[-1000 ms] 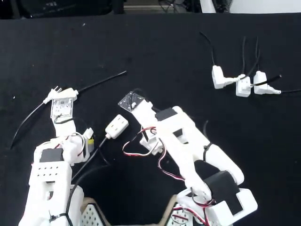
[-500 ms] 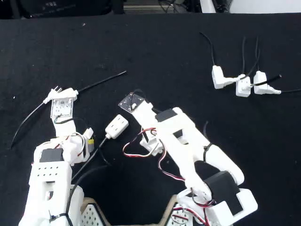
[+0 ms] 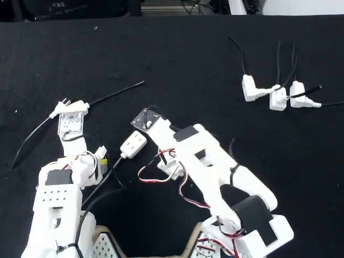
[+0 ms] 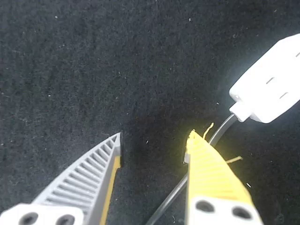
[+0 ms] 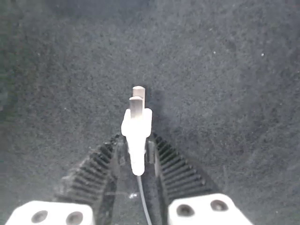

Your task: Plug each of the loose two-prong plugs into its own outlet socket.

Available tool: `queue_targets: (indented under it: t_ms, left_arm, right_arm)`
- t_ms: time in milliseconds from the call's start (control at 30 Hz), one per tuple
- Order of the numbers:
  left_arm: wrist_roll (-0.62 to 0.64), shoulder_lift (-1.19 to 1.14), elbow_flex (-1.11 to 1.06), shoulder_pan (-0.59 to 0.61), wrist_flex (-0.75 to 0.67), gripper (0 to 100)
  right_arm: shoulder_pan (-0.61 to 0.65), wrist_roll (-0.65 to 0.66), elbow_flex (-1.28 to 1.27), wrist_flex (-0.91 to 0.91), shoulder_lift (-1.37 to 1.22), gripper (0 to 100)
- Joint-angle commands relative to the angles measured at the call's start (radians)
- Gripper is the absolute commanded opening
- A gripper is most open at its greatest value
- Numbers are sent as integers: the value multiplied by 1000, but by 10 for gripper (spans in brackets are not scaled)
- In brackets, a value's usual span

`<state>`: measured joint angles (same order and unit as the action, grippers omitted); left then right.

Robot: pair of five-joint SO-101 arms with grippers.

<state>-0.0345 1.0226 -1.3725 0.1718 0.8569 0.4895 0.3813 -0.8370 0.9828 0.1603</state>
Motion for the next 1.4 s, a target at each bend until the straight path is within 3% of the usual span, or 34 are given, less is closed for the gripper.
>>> queue_targets:
  t_ms: [0,1167,1367]
  left_arm:
    - [-2,20,10,2,5,224]
    - [-2,20,13,2,5,224]
    - [-2,20,13,2,5,224]
  right_arm:
    - [23,-3,1,-12,-4,53]
    - [21,5,-39,-91,-5,54]
    - [21,5,-54,-89,2,11]
